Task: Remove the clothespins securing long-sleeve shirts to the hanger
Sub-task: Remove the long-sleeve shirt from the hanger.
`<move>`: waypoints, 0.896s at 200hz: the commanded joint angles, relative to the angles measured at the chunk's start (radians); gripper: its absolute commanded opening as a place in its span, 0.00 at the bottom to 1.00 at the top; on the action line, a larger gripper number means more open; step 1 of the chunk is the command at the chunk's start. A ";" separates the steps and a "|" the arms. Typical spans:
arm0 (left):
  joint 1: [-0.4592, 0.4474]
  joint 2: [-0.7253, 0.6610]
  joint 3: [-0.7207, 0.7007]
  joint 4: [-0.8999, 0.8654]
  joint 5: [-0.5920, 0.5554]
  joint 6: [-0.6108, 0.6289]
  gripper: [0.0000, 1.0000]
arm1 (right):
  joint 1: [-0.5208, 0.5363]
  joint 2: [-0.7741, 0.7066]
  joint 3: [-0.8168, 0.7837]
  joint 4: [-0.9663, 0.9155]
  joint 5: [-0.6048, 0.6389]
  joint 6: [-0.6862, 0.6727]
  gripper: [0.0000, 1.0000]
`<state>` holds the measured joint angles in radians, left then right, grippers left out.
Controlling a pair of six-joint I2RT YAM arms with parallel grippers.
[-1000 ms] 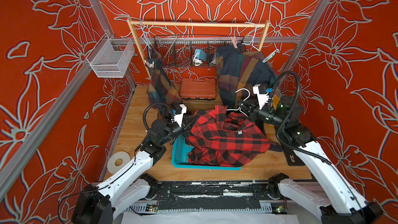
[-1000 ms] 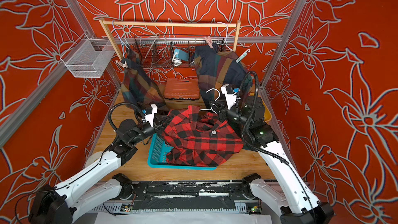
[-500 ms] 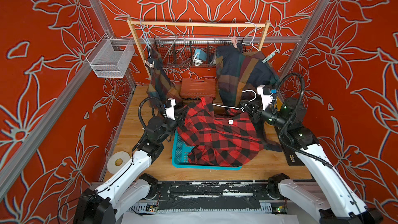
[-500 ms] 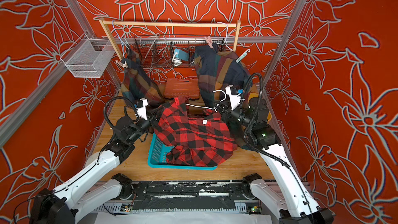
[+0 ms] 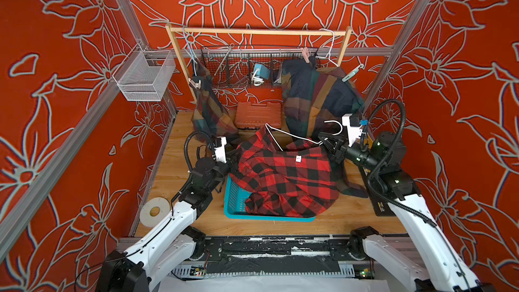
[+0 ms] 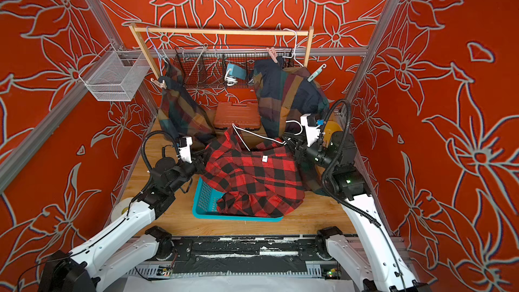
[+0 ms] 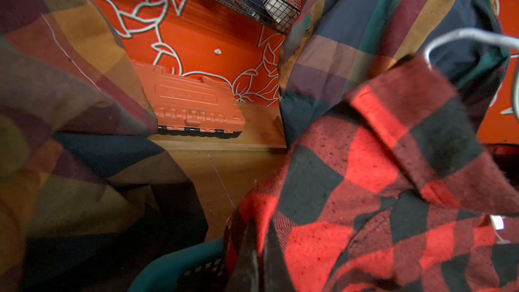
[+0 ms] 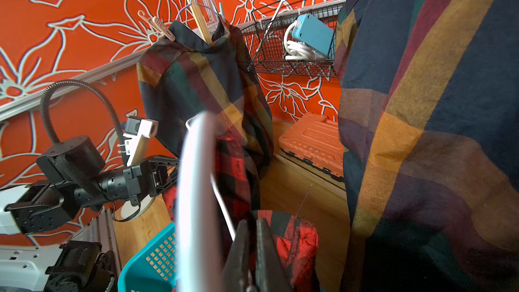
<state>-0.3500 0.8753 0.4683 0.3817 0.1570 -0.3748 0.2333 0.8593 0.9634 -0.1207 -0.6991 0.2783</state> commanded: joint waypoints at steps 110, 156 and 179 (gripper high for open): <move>-0.144 -0.041 0.310 -0.315 0.058 0.256 0.78 | 0.119 0.158 0.085 0.055 -0.037 -0.107 0.00; -0.173 0.040 0.483 -0.415 0.163 0.412 0.80 | 0.139 0.205 0.125 -0.041 -0.058 -0.192 0.00; -0.195 0.105 0.578 -0.484 0.188 0.493 0.80 | 0.146 0.219 0.132 -0.046 -0.084 -0.209 0.00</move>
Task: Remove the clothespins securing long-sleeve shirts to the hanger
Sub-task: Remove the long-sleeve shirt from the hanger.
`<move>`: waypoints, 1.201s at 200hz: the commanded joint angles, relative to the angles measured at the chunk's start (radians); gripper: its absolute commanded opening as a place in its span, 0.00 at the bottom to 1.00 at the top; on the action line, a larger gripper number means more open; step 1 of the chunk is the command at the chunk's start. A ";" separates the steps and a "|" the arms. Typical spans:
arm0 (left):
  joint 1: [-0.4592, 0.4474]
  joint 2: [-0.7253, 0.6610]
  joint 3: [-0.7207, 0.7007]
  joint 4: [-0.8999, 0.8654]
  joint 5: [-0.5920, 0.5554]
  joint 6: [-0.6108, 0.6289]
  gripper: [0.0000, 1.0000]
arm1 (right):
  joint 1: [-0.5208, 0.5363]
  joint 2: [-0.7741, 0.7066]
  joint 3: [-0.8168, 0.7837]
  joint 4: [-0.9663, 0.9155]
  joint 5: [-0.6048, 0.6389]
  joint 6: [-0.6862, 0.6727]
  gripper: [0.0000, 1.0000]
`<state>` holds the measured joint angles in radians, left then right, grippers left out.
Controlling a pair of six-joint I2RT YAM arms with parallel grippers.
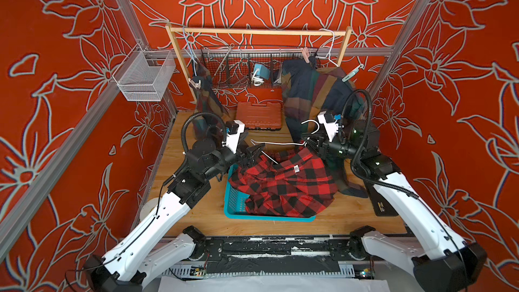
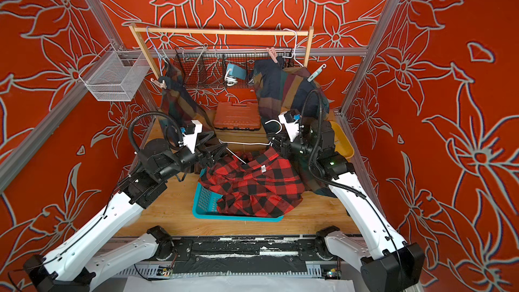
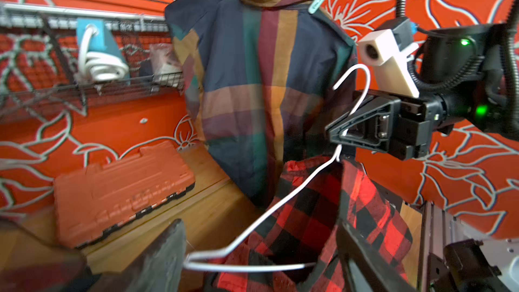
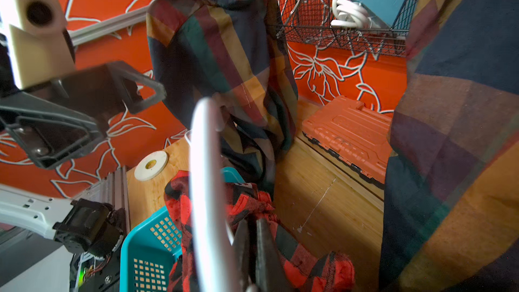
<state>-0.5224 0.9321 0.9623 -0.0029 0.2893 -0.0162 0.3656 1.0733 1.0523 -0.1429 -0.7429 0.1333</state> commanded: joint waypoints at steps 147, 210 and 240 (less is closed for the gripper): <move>-0.136 0.366 0.309 -0.355 0.093 0.373 0.64 | 0.072 0.018 0.084 -0.052 -0.141 -0.132 0.00; -0.140 0.360 0.293 -0.333 0.065 0.375 0.14 | 0.082 0.004 0.059 -0.015 -0.149 -0.107 0.00; -0.140 0.346 0.291 -0.335 0.033 0.384 0.00 | 0.087 0.000 0.042 -0.012 -0.123 -0.093 0.00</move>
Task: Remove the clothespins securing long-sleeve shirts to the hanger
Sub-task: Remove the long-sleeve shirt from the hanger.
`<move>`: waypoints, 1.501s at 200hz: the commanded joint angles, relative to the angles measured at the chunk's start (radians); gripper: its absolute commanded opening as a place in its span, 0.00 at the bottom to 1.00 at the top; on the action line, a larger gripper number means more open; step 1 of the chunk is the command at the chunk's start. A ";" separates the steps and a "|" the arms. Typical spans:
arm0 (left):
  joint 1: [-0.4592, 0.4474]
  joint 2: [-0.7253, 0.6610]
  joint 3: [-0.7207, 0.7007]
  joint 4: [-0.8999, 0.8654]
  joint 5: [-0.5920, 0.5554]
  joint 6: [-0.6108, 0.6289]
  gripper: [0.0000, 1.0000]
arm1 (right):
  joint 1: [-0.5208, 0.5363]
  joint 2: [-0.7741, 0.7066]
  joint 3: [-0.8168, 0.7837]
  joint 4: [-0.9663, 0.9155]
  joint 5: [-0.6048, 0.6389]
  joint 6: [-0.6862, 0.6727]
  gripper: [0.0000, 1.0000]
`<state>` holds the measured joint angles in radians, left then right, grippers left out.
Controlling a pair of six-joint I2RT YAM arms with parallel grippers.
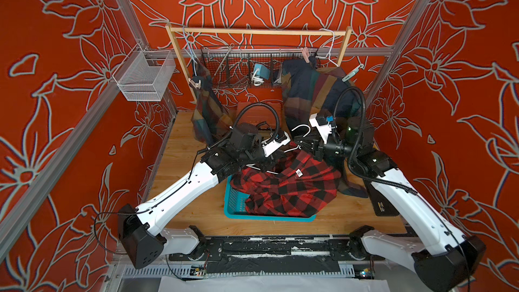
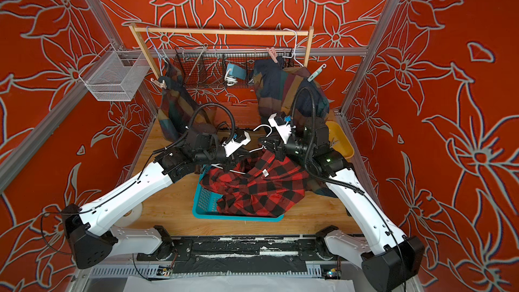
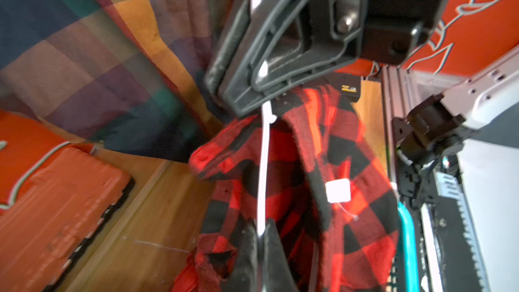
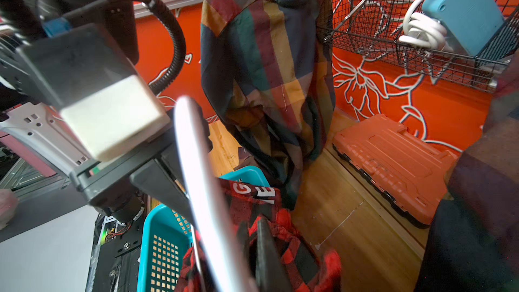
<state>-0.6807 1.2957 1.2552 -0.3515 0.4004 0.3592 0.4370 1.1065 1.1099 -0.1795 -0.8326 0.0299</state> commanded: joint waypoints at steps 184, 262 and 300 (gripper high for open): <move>0.020 -0.234 -0.054 -0.091 -0.267 0.067 0.00 | -0.223 -0.166 -0.286 -0.123 0.369 0.306 0.53; 0.041 -0.408 -0.138 0.100 -0.313 -0.029 0.00 | -0.223 -0.348 -0.447 -0.338 0.469 0.370 0.61; 0.049 -0.418 -0.149 0.140 -0.251 -0.063 0.00 | -0.223 -0.357 -0.528 -0.316 0.487 0.403 0.63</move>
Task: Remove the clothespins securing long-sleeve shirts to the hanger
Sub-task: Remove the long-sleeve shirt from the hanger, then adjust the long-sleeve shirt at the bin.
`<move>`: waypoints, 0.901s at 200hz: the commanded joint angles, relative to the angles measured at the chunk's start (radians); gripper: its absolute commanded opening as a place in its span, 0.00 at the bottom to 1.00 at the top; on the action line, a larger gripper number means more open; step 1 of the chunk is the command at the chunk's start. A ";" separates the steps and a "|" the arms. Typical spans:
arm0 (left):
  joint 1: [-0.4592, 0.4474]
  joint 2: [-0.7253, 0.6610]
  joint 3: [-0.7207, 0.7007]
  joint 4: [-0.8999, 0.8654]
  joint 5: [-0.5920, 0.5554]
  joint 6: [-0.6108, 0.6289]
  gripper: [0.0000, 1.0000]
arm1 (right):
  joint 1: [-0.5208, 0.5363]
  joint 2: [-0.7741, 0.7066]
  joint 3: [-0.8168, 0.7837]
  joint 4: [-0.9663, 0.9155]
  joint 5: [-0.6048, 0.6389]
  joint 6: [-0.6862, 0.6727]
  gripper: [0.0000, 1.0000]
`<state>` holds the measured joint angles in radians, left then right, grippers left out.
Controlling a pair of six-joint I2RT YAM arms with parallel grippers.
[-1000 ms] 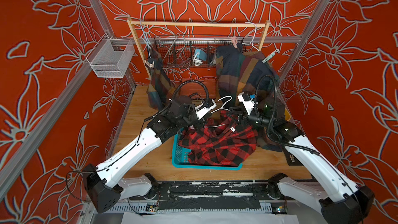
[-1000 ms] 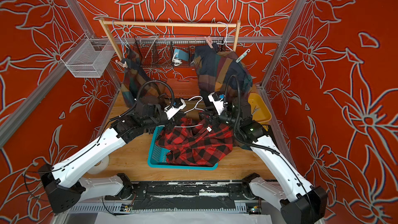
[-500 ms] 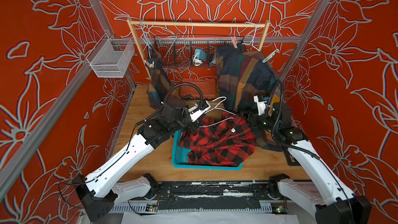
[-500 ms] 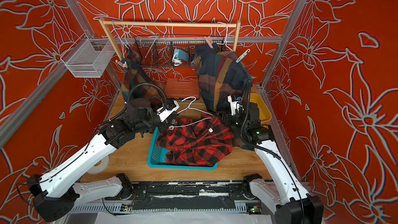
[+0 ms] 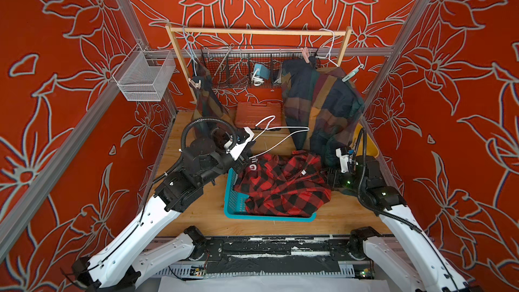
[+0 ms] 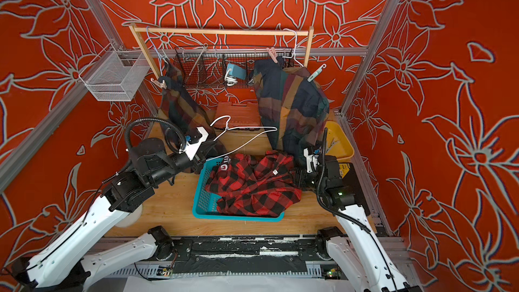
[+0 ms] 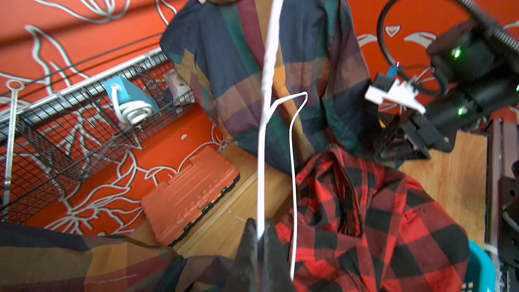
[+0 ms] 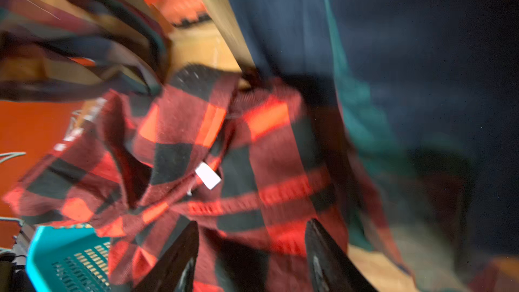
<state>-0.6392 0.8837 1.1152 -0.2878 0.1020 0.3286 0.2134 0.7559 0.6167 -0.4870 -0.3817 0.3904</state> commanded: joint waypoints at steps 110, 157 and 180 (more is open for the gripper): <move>0.022 -0.026 -0.117 0.249 0.097 -0.155 0.00 | 0.001 0.024 -0.164 0.285 -0.149 0.130 0.00; 0.062 -0.032 -0.151 0.301 0.130 -0.196 0.00 | 0.005 -0.056 -0.077 0.244 -0.181 0.113 0.00; 0.112 -0.025 -0.170 0.335 0.196 -0.229 0.00 | 0.017 -0.094 -0.037 0.238 -0.205 0.115 0.00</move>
<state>-0.5709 0.8703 0.9600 -0.0429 0.2207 0.1478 0.2165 0.7002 0.5163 -0.2550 -0.5392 0.5083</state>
